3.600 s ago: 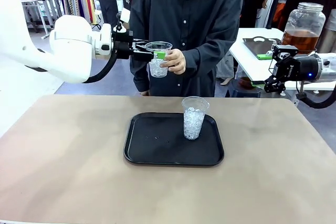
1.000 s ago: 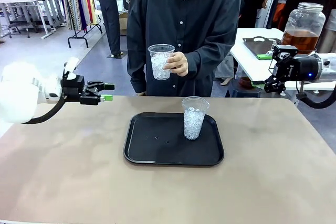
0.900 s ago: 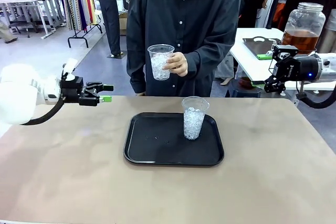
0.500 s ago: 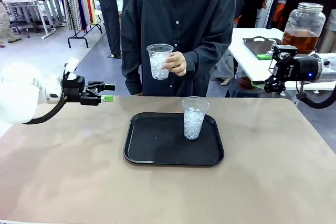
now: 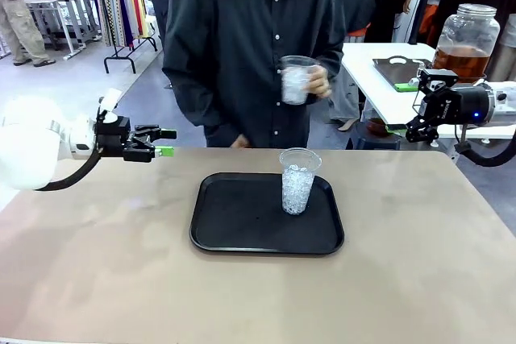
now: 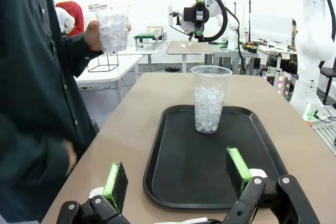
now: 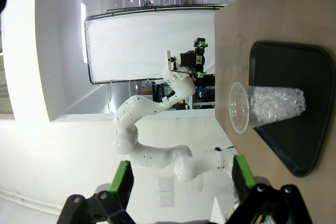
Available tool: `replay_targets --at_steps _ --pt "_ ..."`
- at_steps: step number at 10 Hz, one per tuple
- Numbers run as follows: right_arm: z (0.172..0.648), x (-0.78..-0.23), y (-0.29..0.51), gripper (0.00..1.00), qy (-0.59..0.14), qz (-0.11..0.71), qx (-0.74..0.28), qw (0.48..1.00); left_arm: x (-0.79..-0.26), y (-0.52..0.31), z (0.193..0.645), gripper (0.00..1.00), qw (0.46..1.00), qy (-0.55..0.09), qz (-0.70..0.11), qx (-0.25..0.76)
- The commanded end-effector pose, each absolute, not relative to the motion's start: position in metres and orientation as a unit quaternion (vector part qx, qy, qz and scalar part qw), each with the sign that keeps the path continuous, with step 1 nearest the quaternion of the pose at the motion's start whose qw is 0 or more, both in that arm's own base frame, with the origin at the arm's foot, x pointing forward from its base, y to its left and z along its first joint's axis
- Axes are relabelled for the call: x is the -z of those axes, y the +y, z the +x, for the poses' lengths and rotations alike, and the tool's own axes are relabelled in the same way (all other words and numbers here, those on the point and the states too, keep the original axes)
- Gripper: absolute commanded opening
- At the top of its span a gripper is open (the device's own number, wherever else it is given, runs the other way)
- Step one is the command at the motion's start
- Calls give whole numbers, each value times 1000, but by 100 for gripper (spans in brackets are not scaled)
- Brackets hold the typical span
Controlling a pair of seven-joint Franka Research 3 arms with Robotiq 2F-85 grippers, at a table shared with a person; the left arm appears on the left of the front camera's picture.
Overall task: Pour the drink into the iced cup.
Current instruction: Pick up the iced cup indicated by the human and present it to them.
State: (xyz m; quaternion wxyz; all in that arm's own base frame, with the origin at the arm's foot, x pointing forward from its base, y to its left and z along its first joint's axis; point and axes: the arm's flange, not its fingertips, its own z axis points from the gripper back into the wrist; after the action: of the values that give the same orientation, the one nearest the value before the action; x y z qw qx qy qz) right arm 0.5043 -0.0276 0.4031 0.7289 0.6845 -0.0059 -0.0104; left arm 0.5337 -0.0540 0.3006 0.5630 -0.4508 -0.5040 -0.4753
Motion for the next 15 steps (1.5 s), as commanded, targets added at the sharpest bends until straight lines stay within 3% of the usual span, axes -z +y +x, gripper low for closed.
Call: replay_targets --at_steps 1,15 --pt "504 -404 -27 100 -7 684 9 729 -303 -54 536 100 562 -506 -449 476" --pt "504 -404 -27 100 -7 684 9 729 -303 -54 536 100 562 -506 -449 476"
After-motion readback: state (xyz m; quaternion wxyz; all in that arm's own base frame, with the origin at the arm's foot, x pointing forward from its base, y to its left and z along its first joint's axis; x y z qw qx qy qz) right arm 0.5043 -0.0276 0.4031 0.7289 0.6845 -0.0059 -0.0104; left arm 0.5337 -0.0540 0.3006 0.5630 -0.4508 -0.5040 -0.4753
